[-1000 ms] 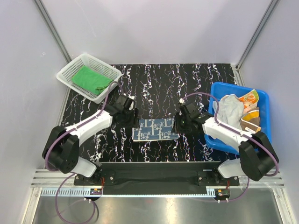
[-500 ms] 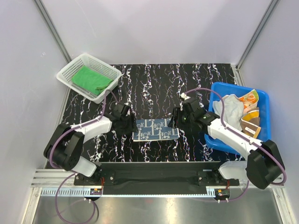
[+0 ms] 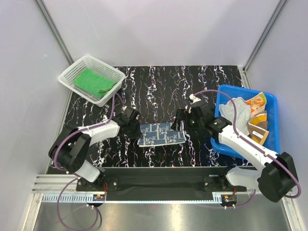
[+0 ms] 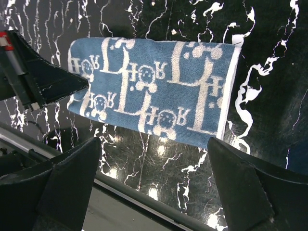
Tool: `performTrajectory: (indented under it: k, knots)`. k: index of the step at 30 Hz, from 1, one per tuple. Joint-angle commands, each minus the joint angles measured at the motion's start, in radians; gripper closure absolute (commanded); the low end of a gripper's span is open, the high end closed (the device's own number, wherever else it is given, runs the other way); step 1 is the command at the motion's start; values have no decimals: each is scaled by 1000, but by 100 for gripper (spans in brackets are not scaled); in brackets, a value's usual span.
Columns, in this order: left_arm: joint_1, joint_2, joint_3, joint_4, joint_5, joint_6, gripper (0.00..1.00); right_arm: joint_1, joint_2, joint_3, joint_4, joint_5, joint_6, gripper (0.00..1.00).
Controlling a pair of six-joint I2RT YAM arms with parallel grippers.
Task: Fold and stack the towels
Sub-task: Neatly place the folded towel into the bin
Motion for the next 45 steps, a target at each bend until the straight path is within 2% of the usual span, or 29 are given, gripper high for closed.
performTrajectory:
  k: [1,2,7,13,18,22,29,33,36,39,43,45]
  knots:
    - [-4,40,27,-127,-64,14,96,10,-47,8,-3,37,-1,0]
    - [-6,49,67,-140,-67,38,100,10,-51,8,-2,36,1,0]
    - [-4,46,191,-244,-84,159,100,10,-80,13,-8,37,5,0]
    - [-1,55,386,-437,-312,371,100,10,-126,19,-14,40,1,0]
    - [37,89,504,-500,-451,494,100,10,-143,34,-15,36,-10,0]
    - [95,135,591,-520,-568,647,100,10,-134,39,3,24,-24,0]
    - [250,190,711,-401,-654,854,100,10,-50,53,63,33,-76,0]
    - [327,285,930,-410,-699,900,100,9,30,85,95,39,-128,0]
    - [376,356,1027,-358,-720,951,100,9,106,114,100,28,-151,0]
    - [417,419,1061,-266,-746,1026,100,9,159,128,129,24,-156,0]
    - [473,572,1271,-316,-719,1048,100,9,203,162,132,31,-177,0]
    - [493,611,1320,-304,-716,1063,100,9,217,176,138,46,-193,0]
